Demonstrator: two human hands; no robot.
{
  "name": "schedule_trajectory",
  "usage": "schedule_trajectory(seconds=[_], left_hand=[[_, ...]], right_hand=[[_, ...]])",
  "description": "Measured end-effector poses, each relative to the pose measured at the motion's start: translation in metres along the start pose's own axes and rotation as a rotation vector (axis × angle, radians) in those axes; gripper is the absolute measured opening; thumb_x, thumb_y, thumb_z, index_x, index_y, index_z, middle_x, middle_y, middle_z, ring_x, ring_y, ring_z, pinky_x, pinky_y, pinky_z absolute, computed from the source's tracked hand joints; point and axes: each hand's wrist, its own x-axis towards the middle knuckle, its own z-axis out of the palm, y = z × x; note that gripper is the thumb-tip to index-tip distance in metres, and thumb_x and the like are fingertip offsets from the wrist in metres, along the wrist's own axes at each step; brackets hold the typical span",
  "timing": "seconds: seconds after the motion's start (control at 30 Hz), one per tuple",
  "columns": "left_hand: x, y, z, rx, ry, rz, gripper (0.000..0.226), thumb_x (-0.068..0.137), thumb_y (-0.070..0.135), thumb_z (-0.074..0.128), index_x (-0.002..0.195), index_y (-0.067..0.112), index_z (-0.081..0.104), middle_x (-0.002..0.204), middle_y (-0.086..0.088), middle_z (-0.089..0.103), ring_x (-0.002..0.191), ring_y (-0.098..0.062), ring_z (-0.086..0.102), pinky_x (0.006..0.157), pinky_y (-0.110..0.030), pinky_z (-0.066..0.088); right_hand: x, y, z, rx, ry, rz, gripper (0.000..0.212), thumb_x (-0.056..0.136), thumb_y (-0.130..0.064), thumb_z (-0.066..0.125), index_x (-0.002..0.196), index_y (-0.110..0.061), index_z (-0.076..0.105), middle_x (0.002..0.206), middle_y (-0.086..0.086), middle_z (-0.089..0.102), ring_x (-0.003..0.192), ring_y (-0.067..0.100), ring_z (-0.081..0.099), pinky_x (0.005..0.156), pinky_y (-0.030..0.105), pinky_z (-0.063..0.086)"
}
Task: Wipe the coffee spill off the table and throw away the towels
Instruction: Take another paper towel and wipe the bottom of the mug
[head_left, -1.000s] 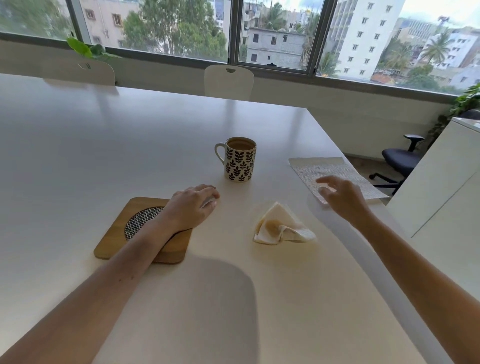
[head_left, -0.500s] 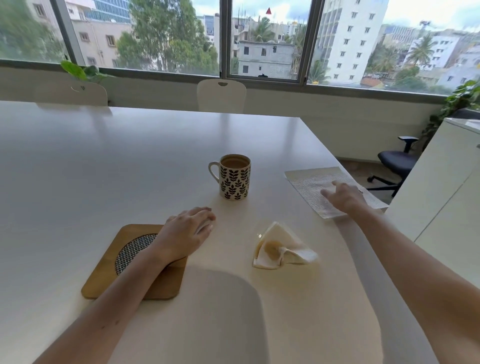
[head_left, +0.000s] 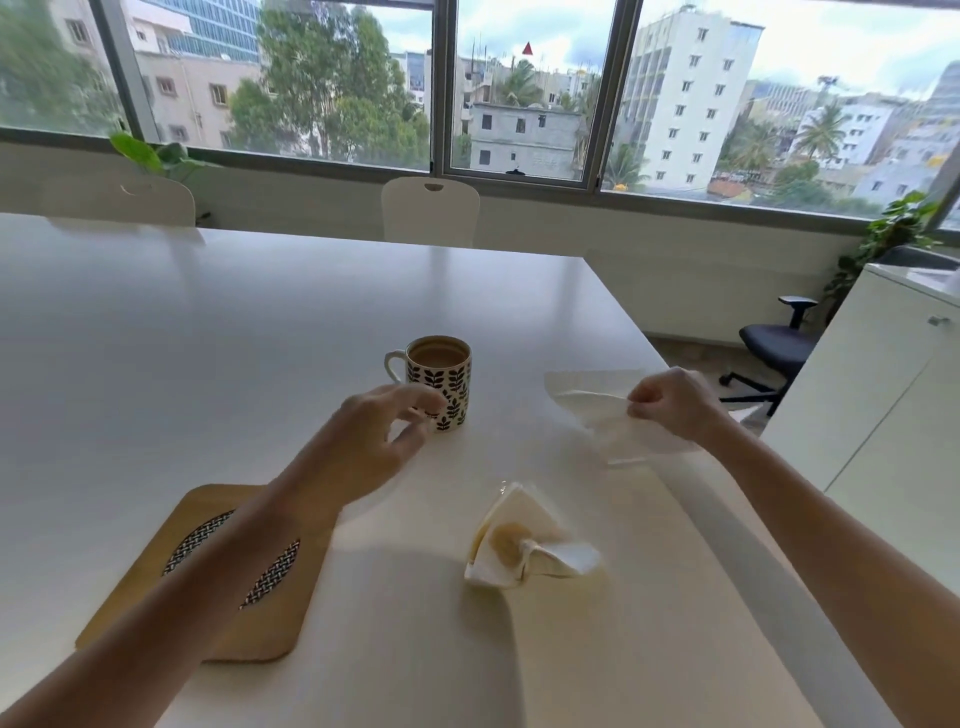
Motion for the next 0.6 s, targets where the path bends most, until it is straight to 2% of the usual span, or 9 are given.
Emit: schedule_trajectory(seconds=[0.07, 0.13, 0.2, 0.27, 0.33, 0.43, 0.5, 0.6], left_hand=[[0.023, 0.022, 0.001, -0.026, 0.003, -0.004, 0.02, 0.091, 0.026, 0.059, 0.111, 0.028, 0.062, 0.11, 0.014, 0.063, 0.099, 0.003, 0.061, 0.09, -0.028, 0.051], [0.048, 0.045, 0.003, -0.027, -0.061, -0.071, 0.036, 0.092, 0.042, 0.051, 0.124, 0.024, 0.053, 0.123, 0.008, 0.061, 0.11, -0.009, 0.058, 0.097, -0.039, 0.045], [0.069, 0.065, 0.008, -0.029, -0.159, -0.219, 0.059, 0.092, 0.056, 0.04, 0.14, 0.021, 0.035, 0.137, 0.0, 0.052, 0.118, -0.018, 0.05, 0.093, -0.037, 0.039], [0.084, 0.076, 0.016, 0.029, -0.228, -0.39, 0.073, 0.09, 0.064, 0.03, 0.147, 0.019, 0.018, 0.137, -0.008, 0.047, 0.114, -0.023, 0.046, 0.083, -0.033, 0.033], [0.093, 0.076, 0.026, -0.159, -0.283, -0.545, 0.08, 0.087, 0.067, 0.037, 0.146, 0.017, 0.013, 0.135, -0.014, 0.048, 0.105, -0.025, 0.057, 0.08, -0.035, 0.048], [0.091, 0.073, 0.035, -0.63, -0.313, -0.701, 0.077, 0.08, 0.058, 0.061, 0.136, 0.014, 0.031, 0.119, -0.013, 0.061, 0.083, -0.025, 0.07, 0.071, -0.036, 0.059], [0.088, 0.071, 0.037, -0.818, -0.302, -0.725, 0.057, 0.078, 0.045, 0.069, 0.122, 0.013, 0.051, 0.104, -0.011, 0.069, 0.082, -0.026, 0.07, 0.072, -0.038, 0.059], [0.085, 0.074, 0.034, -1.067, -0.26, -0.667, 0.022, 0.084, 0.021, 0.067, 0.103, 0.009, 0.062, 0.082, -0.008, 0.073, 0.074, -0.023, 0.07, 0.068, -0.038, 0.058]], right_hand=[[-0.007, -0.01, -0.017, 0.03, 0.026, -0.177, 0.01, 0.071, -0.015, 0.078, 0.08, -0.017, 0.075, 0.079, 0.002, 0.071, 0.072, 0.016, 0.062, 0.067, 0.025, 0.041], [-0.017, -0.024, -0.034, 0.033, 0.027, -0.362, 0.01, 0.072, -0.017, 0.079, 0.081, -0.021, 0.075, 0.079, -0.003, 0.067, 0.073, 0.014, 0.06, 0.07, 0.025, 0.041], [-0.029, -0.037, -0.045, 0.005, 0.084, -0.549, 0.01, 0.07, -0.023, 0.079, 0.078, -0.027, 0.075, 0.08, -0.008, 0.066, 0.078, 0.014, 0.059, 0.075, 0.03, 0.042], [-0.04, -0.047, -0.051, -0.037, 0.189, -0.658, 0.008, 0.07, -0.032, 0.077, 0.078, -0.03, 0.075, 0.087, -0.012, 0.066, 0.089, 0.017, 0.059, 0.083, 0.038, 0.044], [-0.05, -0.055, -0.055, -0.037, 0.311, -0.682, 0.011, 0.074, -0.04, 0.069, 0.079, -0.032, 0.075, 0.094, -0.013, 0.065, 0.102, 0.02, 0.056, 0.088, 0.045, 0.042], [-0.061, -0.061, -0.058, -0.044, 0.491, -0.641, 0.016, 0.076, -0.044, 0.064, 0.08, -0.033, 0.075, 0.105, -0.009, 0.065, 0.115, 0.029, 0.05, 0.093, 0.051, 0.038], [-0.066, -0.063, -0.058, -0.027, 0.551, -0.579, 0.016, 0.075, -0.043, 0.065, 0.08, -0.032, 0.075, 0.116, -0.003, 0.061, 0.123, 0.032, 0.043, 0.096, 0.053, 0.032], [-0.075, -0.067, -0.06, 0.162, 0.459, -0.458, 0.015, 0.071, -0.042, 0.07, 0.084, -0.036, 0.074, 0.139, -0.001, 0.043, 0.135, 0.028, 0.029, 0.107, 0.053, 0.026]])
